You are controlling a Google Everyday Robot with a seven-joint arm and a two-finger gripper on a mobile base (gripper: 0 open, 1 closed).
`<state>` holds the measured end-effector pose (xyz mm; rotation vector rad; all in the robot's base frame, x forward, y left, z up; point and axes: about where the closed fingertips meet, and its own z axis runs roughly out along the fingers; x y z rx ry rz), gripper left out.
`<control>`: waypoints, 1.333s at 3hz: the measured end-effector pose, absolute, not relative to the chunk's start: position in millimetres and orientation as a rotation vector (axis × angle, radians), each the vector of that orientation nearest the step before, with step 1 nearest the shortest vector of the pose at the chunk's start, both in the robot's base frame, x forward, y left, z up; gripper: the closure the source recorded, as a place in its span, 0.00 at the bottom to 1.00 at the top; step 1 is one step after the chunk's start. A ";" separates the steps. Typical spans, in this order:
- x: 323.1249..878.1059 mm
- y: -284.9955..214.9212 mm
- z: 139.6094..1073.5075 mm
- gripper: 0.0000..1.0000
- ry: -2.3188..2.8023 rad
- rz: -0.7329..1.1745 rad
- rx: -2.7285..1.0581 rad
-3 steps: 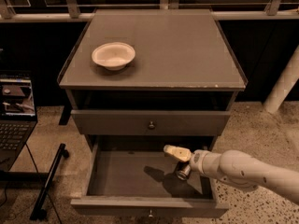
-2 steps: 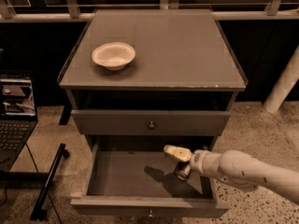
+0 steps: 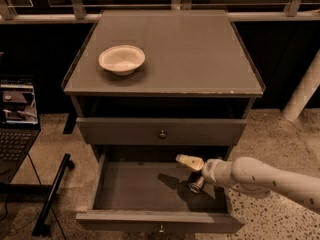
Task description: Pick orange can from middle drawer and place on counter
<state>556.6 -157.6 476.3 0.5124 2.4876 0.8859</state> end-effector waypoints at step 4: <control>569.2 -184.1 411.1 0.00 2.605 0.693 0.615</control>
Offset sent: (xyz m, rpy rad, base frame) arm 0.0150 -0.0215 -0.0546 -0.0564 0.1035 -0.0506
